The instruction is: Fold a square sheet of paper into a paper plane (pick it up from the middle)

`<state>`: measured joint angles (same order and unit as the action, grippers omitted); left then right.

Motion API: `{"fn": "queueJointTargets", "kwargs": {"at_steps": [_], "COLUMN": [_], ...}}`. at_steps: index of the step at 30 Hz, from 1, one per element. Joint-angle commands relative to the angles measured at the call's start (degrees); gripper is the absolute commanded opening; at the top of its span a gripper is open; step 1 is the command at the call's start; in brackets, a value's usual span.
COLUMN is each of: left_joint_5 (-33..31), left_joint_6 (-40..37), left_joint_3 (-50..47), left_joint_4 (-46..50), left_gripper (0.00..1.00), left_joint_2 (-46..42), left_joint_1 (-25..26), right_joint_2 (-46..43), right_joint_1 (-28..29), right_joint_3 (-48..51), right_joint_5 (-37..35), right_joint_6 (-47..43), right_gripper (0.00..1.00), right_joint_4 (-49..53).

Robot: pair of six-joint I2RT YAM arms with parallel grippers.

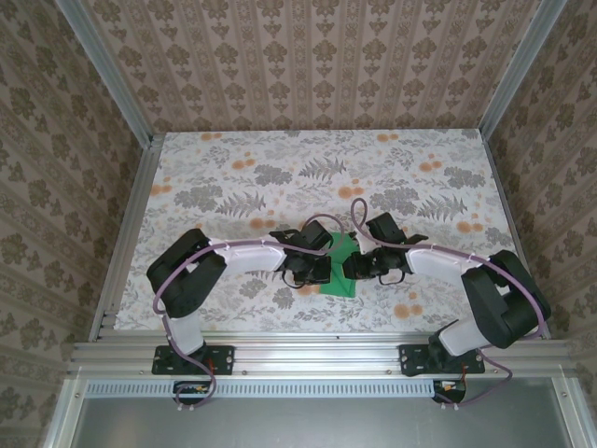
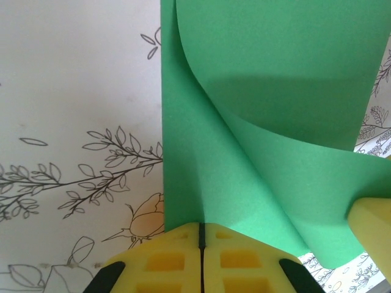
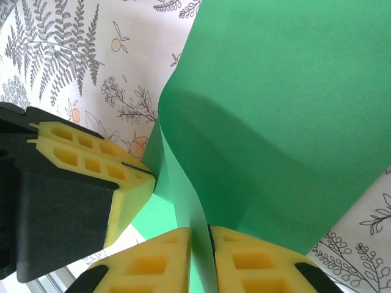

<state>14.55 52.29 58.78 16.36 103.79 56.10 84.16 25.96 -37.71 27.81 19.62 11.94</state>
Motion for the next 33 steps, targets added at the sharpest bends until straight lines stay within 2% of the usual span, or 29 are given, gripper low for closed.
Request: {"fn": "queueJointTargets", "kwargs": {"at_steps": [1,33], "left_joint_5": [-1.45,-2.07], "left_joint_6": [-0.74,-2.28], "left_joint_3": [0.47,1.58], "left_joint_4": [3.09,5.21], "left_gripper": [0.08,0.07], "left_joint_2": [1.68,1.77], "left_joint_1": [0.67,0.76], "right_joint_2": [1.13,6.71], "right_joint_1": [-0.46,-0.73], "right_joint_3": [-2.41,-5.83], "right_joint_5": [-1.33,-5.23], "right_joint_6": [-3.21,-5.58], "right_gripper": [0.17,0.20], "right_joint_4": [4.21,3.69]}}
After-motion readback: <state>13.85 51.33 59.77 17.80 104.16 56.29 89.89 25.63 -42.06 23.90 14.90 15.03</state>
